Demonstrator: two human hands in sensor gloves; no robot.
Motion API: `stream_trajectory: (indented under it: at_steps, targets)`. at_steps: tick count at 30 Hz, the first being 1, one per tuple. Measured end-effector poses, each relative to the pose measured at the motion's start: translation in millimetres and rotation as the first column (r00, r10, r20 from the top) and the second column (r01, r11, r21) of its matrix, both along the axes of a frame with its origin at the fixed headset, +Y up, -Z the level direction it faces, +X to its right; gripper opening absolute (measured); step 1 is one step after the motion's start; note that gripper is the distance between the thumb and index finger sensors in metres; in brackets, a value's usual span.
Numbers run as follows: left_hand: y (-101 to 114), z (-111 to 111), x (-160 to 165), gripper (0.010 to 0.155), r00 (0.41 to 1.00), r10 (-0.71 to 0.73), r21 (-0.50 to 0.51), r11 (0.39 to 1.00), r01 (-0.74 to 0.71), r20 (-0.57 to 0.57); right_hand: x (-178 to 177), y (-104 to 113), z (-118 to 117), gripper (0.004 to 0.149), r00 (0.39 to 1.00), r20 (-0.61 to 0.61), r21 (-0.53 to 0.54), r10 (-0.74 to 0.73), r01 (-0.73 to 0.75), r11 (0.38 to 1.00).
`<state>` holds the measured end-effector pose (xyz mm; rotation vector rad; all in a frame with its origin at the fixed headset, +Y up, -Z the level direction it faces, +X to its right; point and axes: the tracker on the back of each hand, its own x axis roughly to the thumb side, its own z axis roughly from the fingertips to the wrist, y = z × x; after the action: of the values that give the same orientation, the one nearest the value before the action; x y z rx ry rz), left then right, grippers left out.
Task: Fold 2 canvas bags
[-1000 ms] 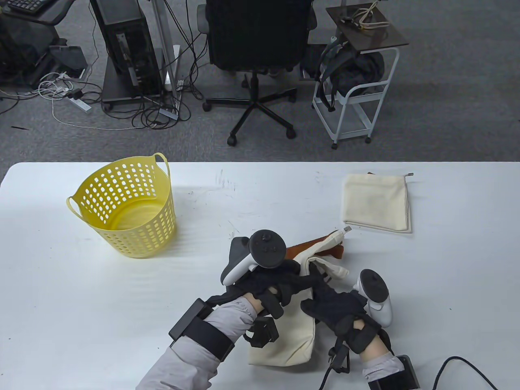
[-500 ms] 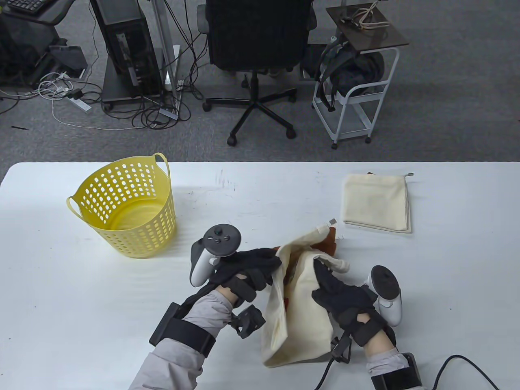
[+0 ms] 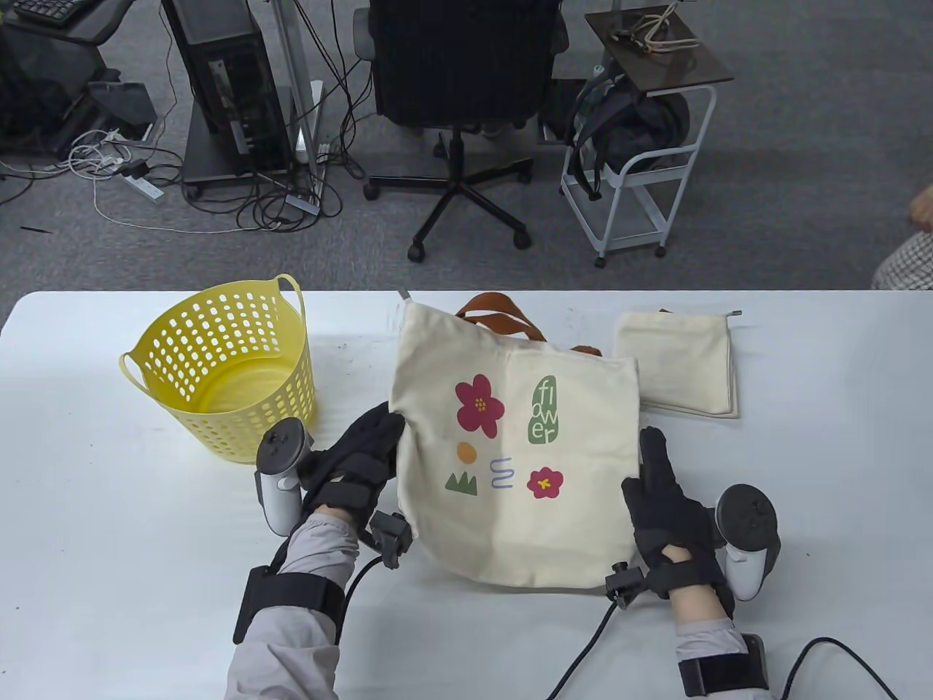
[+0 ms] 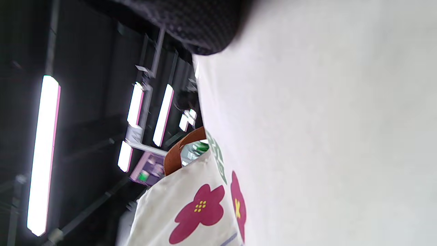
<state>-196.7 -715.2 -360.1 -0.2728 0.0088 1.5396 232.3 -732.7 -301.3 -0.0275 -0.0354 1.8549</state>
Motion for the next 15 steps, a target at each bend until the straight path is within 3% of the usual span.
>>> stream_trajectory:
  at_steps: [4, 9, 11, 14, 15]
  targets:
    - [-21.0, 3.3, -9.4, 0.048, 0.974, -0.227, -0.122, 0.967, 0.222, -0.021, -8.8, -13.9, -4.0, 0.067, 0.970, -0.237, -0.247, 0.058, -0.118, 0.962]
    - [-23.1, 6.0, -25.7, 0.052, 0.933, -0.358, -0.235, 0.905, 0.356, 0.035, -10.1, -17.3, -4.5, 0.062, 0.961, -0.251, -0.298, 0.116, -0.191, 0.935]
    - [-14.6, 7.2, -29.4, 0.056, 0.842, -0.534, -0.210, 0.817, 0.537, 0.076, -10.0, -15.4, -4.0, 0.062, 0.965, -0.222, -0.308, 0.140, -0.206, 0.929]
    - [-2.2, 9.4, -26.7, 0.067, 0.623, -0.772, -0.099, 0.615, 0.782, 0.123, -11.4, -12.4, -3.9, 0.061, 0.950, -0.201, -0.270, 0.239, -0.288, 0.919]
    - [1.1, 10.8, -22.6, 0.069, 0.522, -0.843, -0.032, 0.522, 0.852, 0.128, -13.0, -12.3, -4.4, 0.061, 0.937, -0.216, -0.257, 0.273, -0.324, 0.910]
